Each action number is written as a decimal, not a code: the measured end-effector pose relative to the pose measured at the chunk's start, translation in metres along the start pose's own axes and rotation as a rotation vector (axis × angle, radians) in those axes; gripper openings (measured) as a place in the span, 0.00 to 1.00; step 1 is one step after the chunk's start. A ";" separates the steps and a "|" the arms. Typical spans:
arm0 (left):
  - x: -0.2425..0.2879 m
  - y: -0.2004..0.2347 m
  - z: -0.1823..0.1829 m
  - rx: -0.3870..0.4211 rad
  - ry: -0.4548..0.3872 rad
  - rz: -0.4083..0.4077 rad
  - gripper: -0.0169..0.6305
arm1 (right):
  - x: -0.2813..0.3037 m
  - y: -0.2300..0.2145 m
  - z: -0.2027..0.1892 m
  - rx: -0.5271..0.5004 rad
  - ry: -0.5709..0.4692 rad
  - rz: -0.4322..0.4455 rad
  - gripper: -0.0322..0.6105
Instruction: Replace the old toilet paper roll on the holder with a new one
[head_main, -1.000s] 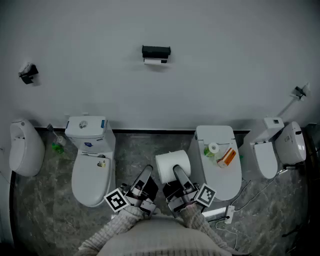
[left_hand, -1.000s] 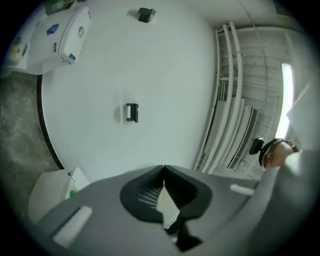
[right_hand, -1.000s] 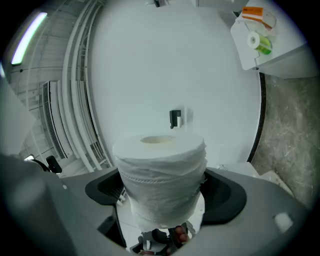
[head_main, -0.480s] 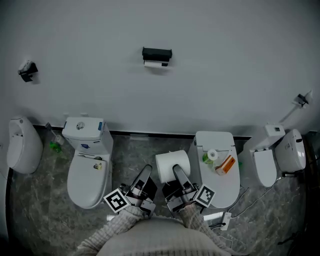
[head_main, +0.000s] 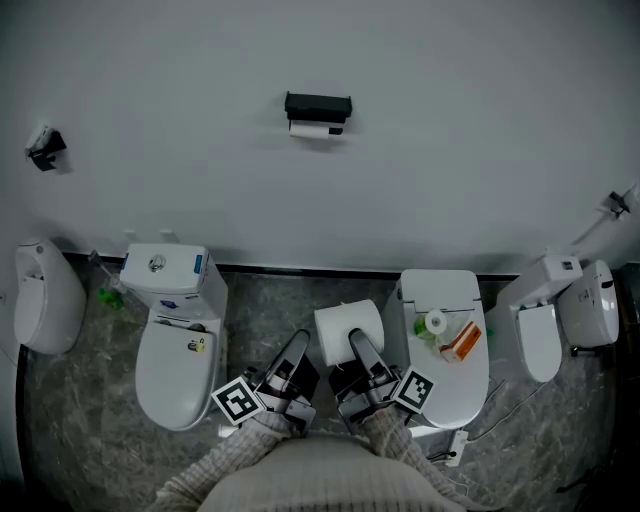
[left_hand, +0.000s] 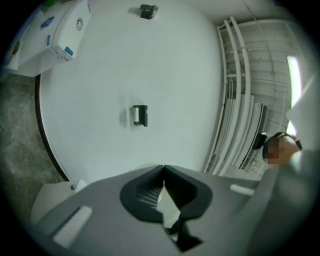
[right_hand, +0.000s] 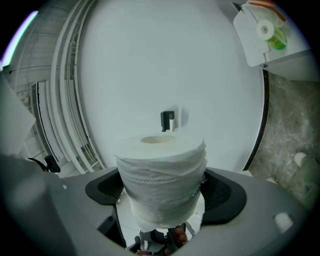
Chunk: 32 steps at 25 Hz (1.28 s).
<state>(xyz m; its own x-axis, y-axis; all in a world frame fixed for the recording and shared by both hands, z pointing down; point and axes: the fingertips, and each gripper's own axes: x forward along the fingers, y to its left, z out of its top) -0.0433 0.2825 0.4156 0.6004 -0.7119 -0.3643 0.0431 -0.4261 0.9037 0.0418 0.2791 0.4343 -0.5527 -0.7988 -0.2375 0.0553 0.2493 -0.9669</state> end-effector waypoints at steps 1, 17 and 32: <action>0.009 0.003 0.009 0.005 -0.001 -0.006 0.04 | 0.010 -0.002 0.006 0.001 -0.002 0.003 0.77; 0.163 0.080 0.157 -0.013 0.073 -0.026 0.04 | 0.196 -0.039 0.119 -0.033 -0.112 -0.003 0.77; 0.223 0.130 0.217 -0.034 0.045 0.014 0.04 | 0.277 -0.081 0.161 0.016 -0.078 -0.072 0.78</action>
<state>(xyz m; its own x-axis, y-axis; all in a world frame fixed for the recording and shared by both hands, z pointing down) -0.0775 -0.0529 0.4024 0.6365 -0.6913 -0.3420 0.0610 -0.3970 0.9158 0.0178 -0.0503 0.4319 -0.4892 -0.8548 -0.1736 0.0313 0.1817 -0.9829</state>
